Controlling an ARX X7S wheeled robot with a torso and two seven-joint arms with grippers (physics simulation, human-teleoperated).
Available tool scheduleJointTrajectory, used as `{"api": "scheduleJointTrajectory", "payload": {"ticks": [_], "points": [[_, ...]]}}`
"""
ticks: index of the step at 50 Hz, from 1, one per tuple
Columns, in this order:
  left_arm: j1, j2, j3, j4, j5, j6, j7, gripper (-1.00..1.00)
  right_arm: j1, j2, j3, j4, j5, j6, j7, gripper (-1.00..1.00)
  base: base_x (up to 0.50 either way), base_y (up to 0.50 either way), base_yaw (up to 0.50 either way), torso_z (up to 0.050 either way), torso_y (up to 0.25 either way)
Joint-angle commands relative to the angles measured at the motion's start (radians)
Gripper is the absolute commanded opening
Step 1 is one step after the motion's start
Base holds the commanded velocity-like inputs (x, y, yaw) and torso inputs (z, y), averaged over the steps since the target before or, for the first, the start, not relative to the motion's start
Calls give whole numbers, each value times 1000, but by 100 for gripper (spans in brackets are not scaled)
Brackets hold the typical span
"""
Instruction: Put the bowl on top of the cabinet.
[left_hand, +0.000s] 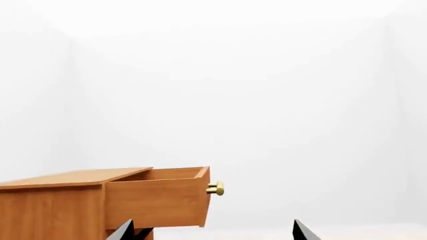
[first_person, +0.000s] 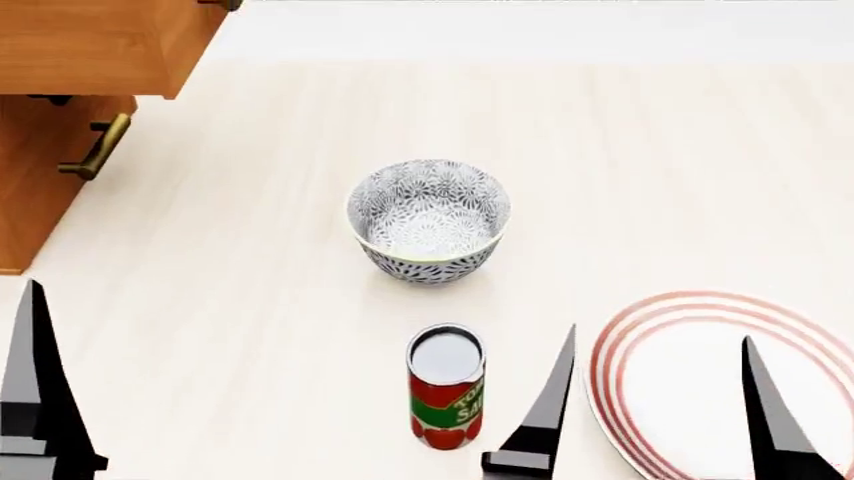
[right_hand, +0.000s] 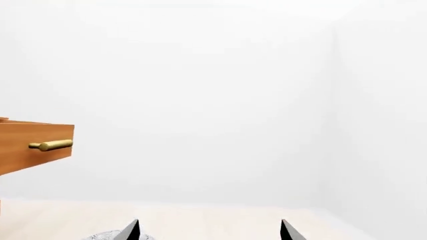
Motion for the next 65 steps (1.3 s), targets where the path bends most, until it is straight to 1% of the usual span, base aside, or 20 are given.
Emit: {"api": "scheduleJointTrajectory", "payload": {"ticks": [1, 9, 23, 33, 37, 40, 42, 43, 45, 50, 65], "points": [[-17, -23, -1, 45, -34, -35, -31, 100, 5, 18, -14, -29, -17, 24, 15, 100, 500, 0, 0, 0, 0], [-21, -75, 22, 45, -80, -27, -96, 100, 6, 23, -15, -31, -12, 26, 22, 100, 500, 0, 0, 0, 0], [-28, -133, 44, 44, -137, -20, -164, 100, 6, 31, -15, -36, -1, 31, 31, 100, 500, 0, 0, 0, 0], [-36, -202, 74, 44, -190, -1, -247, 100, 7, 36, -17, -40, 5, 37, 39, 100, 500, 0, 0, 0, 2], [-38, -219, 83, 43, -208, 7, -270, 100, 0, 35, -11, -30, 14, 10, 44, 100, 500, 0, 0, 0, 0], [-43, -239, 91, 44, -225, 12, -293, 100, -3, 31, -3, -33, 27, -9, 47, 100, 13, 0, 0, 0, 0], [-49, -258, 99, 45, -241, 16, -317, 100, 5, 45, -26, -31, -8, 21, 52, 100, 0, 0, 0, 0, 0], [-50, -268, 103, 45, -248, 19, -328, 100, 3, 40, -19, -31, 4, 16, 53, 100, 0, 137, 0, 0, 0], [-51, -279, 110, 42, -256, 24, -341, 100, 10, 50, -38, -31, -22, 38, 56, 100, 0, 482, 0, 0, 0], [-62, -308, 127, 42, -280, 32, -378, 100, 9, 51, -38, -35, -16, 39, 57, 100, 0, 500, 0, 0, 0], [-64, -333, 147, 25, -292, 67, -403, 100, 10, 63, -45, -43, 1, 44, 66, 100, 0, 500, 0, 0, 0]]}}
